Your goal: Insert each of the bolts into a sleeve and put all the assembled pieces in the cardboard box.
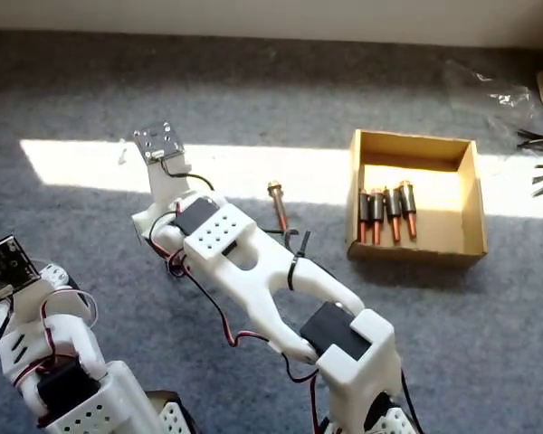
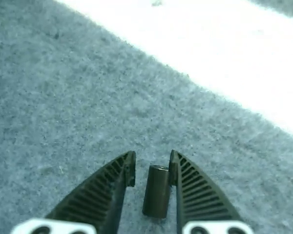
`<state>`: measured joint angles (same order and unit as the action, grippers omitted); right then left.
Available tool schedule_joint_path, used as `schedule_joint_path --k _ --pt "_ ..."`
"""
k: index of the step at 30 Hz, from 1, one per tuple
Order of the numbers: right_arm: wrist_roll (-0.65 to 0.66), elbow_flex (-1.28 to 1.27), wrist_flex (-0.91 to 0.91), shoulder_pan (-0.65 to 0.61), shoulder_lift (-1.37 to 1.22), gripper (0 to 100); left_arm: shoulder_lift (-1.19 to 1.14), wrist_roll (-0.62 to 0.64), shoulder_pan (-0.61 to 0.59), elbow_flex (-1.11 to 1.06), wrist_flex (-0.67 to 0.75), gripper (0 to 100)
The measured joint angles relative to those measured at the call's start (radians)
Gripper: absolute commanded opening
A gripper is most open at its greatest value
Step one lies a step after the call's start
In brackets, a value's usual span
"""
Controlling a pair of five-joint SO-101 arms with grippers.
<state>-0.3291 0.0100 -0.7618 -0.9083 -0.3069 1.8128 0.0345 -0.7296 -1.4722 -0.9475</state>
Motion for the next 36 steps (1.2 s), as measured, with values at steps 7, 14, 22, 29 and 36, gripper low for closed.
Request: schedule_joint_path --k 7,14,22,29,36 --pt "0.0 0.0 0.0 0.002 -0.011 10.6 0.0 0.0 0.0 0.0 0.0 1" --pt "-0.003 -0.006 0.005 -0.002 -0.149 10.6 0.0 0.0 0.003 0.0 0.0 1" --pt "-0.003 0.031 0.003 -0.003 -0.199 10.6 -0.002 0.0 0.003 -0.051 0.043 1" --pt "-0.003 0.049 -0.003 -0.003 -0.222 10.2 -0.002 0.0 0.003 -0.06 0.068 1" --pt "-0.002 0.104 -0.144 -0.002 -0.23 10.2 -0.002 0.0 0.003 -0.06 0.068 1"
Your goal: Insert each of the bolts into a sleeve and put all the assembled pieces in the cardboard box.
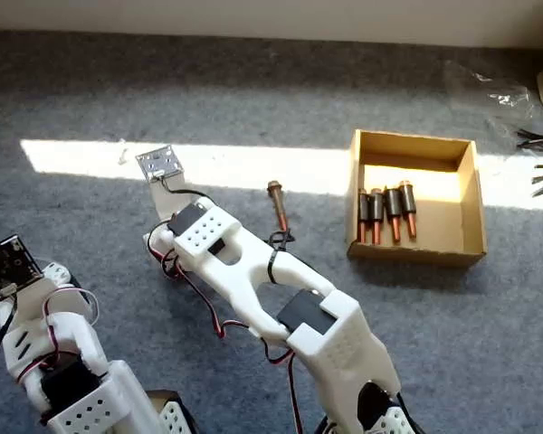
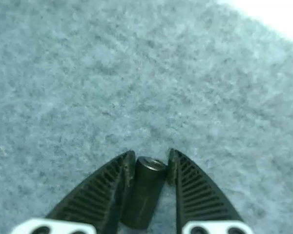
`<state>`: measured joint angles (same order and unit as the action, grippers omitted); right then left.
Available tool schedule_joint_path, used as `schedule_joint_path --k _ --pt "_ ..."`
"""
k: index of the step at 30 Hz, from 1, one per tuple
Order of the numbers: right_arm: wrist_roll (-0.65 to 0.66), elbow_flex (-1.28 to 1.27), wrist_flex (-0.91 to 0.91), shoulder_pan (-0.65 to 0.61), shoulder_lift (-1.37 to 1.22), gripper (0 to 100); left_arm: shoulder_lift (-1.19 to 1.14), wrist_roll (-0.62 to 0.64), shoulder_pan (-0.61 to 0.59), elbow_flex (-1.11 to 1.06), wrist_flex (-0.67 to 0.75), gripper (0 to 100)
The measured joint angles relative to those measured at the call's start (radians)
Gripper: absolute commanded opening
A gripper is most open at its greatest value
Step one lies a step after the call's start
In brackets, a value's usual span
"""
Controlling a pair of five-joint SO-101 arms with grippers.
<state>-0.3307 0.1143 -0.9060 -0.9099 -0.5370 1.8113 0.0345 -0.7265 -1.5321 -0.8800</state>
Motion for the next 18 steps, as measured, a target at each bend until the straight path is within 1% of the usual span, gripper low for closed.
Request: schedule_joint_path --k 8,11,15,18 --pt "0.014 0.02 -0.094 0.0 0.0 10.2 0.0 0.0 0.0 -0.011 0.0 1" --pt "0.097 0.035 -0.133 0.0 -0.002 10.2 0.0 0.0 0.0 -0.015 0.003 1" --pt "0.143 0.041 -0.19 0.0 -0.002 10.2 0.0 0.0 0.0 -0.015 0.003 1" --pt "0.23 0.044 -0.232 0.008 -0.002 10.2 0.0 -0.002 0.026 -0.015 0.003 1"
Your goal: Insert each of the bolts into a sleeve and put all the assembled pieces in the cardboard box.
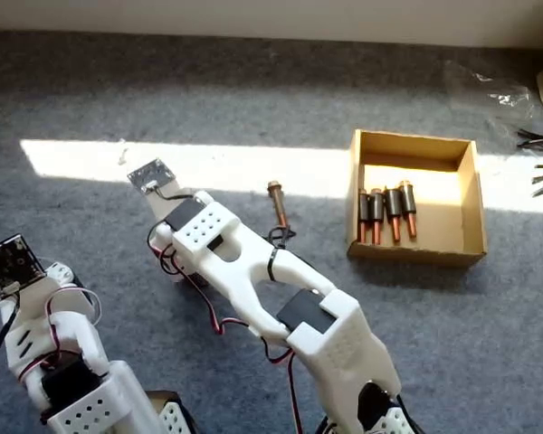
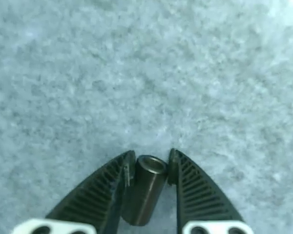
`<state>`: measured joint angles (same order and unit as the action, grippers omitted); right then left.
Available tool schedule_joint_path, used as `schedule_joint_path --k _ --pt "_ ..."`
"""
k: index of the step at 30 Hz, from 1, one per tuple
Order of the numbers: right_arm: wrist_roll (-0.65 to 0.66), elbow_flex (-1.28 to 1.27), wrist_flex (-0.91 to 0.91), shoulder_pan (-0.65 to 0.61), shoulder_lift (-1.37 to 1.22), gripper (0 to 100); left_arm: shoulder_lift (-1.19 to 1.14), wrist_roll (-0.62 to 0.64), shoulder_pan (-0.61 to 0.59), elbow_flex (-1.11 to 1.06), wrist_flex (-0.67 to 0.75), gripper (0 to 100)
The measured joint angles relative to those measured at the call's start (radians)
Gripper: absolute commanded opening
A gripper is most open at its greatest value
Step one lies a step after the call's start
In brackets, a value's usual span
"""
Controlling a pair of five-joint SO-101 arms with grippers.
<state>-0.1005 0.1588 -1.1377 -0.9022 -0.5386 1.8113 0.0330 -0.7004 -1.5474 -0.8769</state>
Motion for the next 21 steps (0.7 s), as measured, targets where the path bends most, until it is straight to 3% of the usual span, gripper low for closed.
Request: schedule_joint_path --k 10,21 --pt "0.318 0.0 -0.132 0.12 0.0 10.3 0.0 0.0 0.018 0.0 0.0 1" --pt "0.46 0.077 -0.315 0.199 -0.005 11.0 0.0 0.0 0.018 0.0 0.0 1"
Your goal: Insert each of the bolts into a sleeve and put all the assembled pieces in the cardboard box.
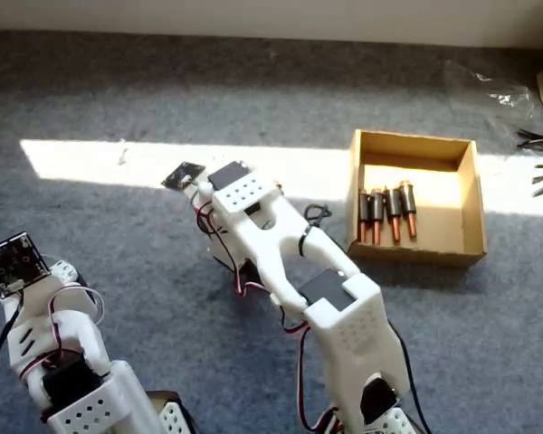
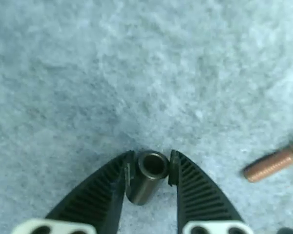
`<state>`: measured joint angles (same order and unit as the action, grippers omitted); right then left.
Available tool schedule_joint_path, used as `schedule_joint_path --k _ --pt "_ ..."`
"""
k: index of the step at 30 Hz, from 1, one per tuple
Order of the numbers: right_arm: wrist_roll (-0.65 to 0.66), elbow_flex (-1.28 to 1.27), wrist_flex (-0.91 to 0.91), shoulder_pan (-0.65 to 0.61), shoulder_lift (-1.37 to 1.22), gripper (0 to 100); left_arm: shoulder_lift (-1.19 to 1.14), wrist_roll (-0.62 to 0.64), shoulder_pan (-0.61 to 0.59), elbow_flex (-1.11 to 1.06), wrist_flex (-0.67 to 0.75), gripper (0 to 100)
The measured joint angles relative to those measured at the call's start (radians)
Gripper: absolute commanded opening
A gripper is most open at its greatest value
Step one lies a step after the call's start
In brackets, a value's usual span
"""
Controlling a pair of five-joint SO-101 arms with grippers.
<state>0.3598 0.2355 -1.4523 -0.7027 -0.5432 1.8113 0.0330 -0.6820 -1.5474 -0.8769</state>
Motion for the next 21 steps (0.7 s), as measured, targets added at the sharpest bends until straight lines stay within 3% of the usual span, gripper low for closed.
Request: schedule_joint_path --k 4,12,21 --pt "0.018 0.008 -0.009 0.0 0.0 17.5 0.0 0.0 0.0 0.0 0.0 1" --pt "0.02 0.008 -0.011 0.0 0.0 18.0 0.0 0.0 0.0 0.0 0.0 1" --pt "-0.255 0.008 -0.011 0.0 0.0 17.0 0.0 0.0 0.003 -0.028 0.026 1"
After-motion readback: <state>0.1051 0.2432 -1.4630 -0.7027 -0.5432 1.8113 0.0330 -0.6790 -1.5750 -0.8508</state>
